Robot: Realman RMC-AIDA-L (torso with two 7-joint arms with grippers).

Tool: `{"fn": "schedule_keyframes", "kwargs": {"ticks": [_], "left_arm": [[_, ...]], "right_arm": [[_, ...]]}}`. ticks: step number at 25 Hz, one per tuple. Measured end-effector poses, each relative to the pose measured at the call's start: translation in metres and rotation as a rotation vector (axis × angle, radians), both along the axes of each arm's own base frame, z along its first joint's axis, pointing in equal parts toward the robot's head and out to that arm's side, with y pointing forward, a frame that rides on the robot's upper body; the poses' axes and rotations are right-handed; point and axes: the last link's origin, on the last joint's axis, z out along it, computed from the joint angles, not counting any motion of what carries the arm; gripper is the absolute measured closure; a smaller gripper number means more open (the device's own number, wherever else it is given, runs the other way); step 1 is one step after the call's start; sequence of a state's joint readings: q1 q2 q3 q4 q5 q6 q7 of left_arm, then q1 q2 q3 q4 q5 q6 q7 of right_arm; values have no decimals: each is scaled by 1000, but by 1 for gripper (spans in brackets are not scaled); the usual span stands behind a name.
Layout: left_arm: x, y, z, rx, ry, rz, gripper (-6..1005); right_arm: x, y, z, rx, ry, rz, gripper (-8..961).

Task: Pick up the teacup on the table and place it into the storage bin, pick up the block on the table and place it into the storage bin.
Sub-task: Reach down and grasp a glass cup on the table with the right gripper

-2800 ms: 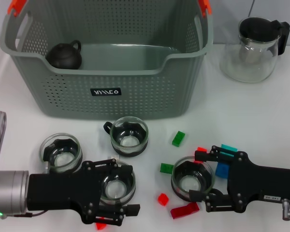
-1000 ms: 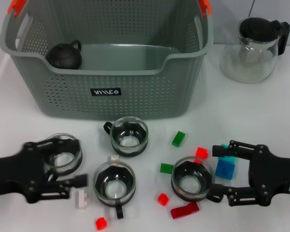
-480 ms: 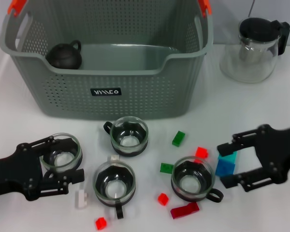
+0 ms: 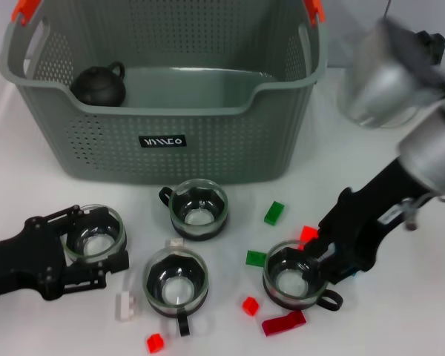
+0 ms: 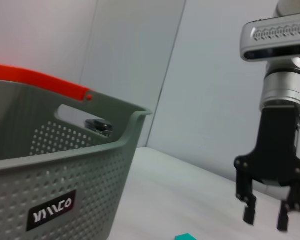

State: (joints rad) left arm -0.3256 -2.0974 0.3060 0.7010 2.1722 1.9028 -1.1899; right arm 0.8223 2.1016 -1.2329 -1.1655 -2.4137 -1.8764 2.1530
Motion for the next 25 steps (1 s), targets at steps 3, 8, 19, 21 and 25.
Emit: {"fn": "schedule_keyframes", "kwargs": {"ticks": [3, 8, 19, 21, 25], "left_arm": [[-1, 2, -2, 3, 8, 13, 127], [-3, 3, -6, 2, 9, 28, 127], [-5, 4, -7, 5, 14, 42, 126], [-5, 4, -8, 4, 13, 46, 126], [-5, 4, -10, 1, 8, 49, 126]], "right_arm": [[-14, -4, -17, 5, -128, 66, 511], [-25, -15, -38, 4, -217, 167, 511], [-11, -35, -67, -36, -262, 275, 510], [-9, -35, -70, -29, -263, 282, 510], [-5, -32, -73, 1, -255, 275, 511]]}}
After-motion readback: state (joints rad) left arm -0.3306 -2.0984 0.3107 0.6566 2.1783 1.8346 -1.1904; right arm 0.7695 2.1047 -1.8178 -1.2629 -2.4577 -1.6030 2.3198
